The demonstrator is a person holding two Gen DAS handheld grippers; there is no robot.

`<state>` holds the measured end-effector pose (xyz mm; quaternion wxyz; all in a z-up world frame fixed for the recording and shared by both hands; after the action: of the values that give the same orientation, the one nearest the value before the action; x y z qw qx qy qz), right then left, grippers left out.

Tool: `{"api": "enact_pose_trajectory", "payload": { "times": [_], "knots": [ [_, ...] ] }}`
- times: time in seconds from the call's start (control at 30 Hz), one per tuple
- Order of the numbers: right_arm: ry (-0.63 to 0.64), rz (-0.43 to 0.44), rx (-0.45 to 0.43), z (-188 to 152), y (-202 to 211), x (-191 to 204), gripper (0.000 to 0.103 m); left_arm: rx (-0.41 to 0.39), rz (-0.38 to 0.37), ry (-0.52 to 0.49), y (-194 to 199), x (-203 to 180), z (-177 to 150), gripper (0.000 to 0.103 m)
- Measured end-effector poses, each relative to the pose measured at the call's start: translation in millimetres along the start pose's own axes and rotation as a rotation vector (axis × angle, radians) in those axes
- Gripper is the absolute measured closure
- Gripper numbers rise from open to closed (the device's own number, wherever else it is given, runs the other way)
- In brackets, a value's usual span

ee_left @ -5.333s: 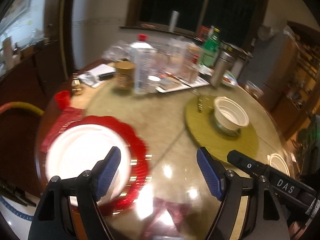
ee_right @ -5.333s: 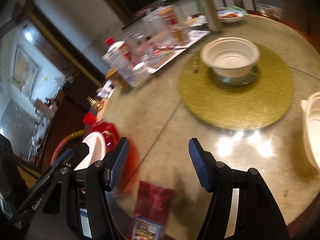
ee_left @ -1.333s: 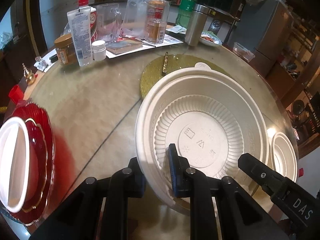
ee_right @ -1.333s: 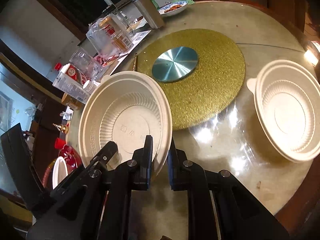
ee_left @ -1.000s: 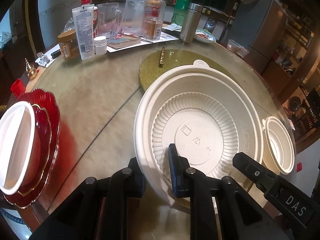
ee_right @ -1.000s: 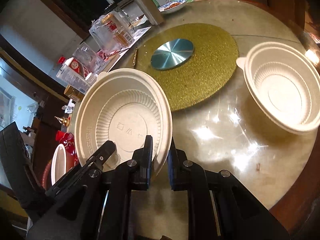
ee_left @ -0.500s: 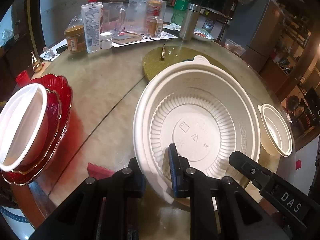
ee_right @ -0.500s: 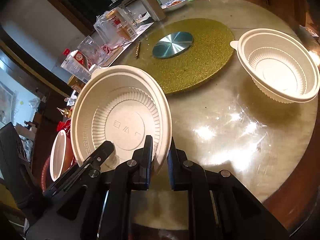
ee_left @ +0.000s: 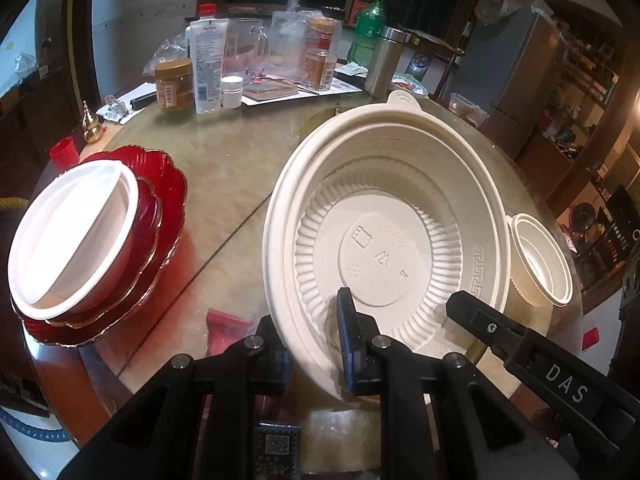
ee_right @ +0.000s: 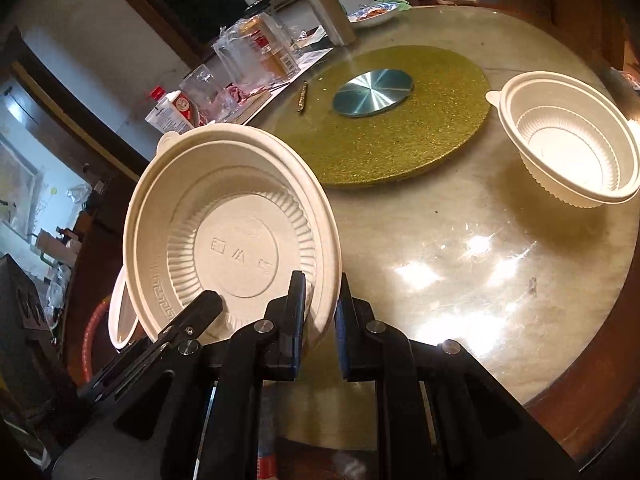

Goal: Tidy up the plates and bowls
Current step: 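Carry the held beige bowl with both tools toward the red plate stack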

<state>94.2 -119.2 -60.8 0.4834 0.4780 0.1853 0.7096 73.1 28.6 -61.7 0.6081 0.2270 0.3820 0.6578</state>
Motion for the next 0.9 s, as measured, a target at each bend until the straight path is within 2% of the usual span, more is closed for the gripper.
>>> {"api": "enact_pose_trajectory", "payload": {
  "times": [0.47,0.9],
  "knots": [
    [0.021,-0.007,0.001,-8.8,8.2,9.5,0.090,-0.002,-0.018,0.009,7.5,9.9,-5.0,0.085],
    [0.118,0.026,0.002,-22.6,19.3,57.4,0.090,-0.058,-0.023,0.064,42.1,48.6,-8.9,0.085]
  ]
}}
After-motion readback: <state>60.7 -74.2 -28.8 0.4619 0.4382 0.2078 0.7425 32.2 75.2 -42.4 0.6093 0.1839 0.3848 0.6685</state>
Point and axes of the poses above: each gripper's, at about its wrist camera, not at the fingertips, and y roughly against the way its jaws point, x to its left, z to its top, the point moved 3 cm from there along -y, roughly the way its jaws point, and after that the axes turned 3 degrees about z, right-handed, at the moved point
